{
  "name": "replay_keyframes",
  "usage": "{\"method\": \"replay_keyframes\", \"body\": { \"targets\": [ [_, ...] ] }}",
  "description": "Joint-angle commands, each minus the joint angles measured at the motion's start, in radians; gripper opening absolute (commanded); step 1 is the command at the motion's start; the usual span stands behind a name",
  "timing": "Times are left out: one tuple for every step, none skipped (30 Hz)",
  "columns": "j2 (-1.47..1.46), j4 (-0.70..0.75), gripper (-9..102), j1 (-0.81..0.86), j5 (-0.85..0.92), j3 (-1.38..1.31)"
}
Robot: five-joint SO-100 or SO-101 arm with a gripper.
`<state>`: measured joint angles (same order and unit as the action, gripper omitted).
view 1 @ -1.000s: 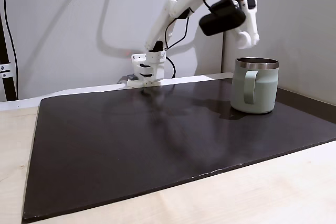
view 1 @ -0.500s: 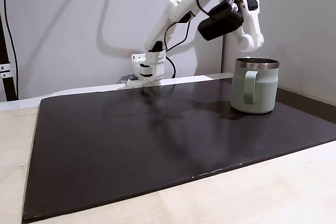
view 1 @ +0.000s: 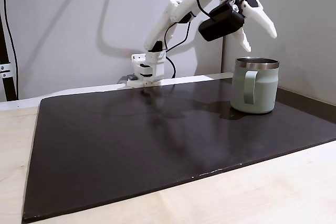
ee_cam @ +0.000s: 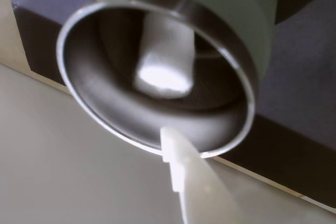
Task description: Grasp a gauze and put it in the cup.
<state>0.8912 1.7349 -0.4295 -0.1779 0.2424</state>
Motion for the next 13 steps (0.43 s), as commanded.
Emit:
{"method": "replay_keyframes", "body": {
  "targets": [
    [0.012,-0.003,37,0.0,0.009,-0.054],
    [0.012,-0.003,37,0.0,0.011,-0.054],
    [0.012,-0.003,37,0.0,0.011,-0.054],
    [0.012,-0.003,37,0.0,0.011,-0.054],
    [0.012,-0.002,37,0.0,0.011,-0.054],
    [0.012,-0.002,37,0.0,0.012,-0.054],
    [0.012,-0.002,37,0.0,0.012,-0.054],
    [0.014,-0.002,37,0.0,0.012,-0.054],
    [0.014,-0.002,37,0.0,0.012,-0.054],
    [0.014,0.0,37,0.0,0.012,-0.054],
    [0.014,0.0,37,0.0,0.014,-0.054],
    [0.014,0.002,37,0.0,0.014,-0.054],
    [0.014,0.002,37,0.0,0.014,-0.054]
  ]
}}
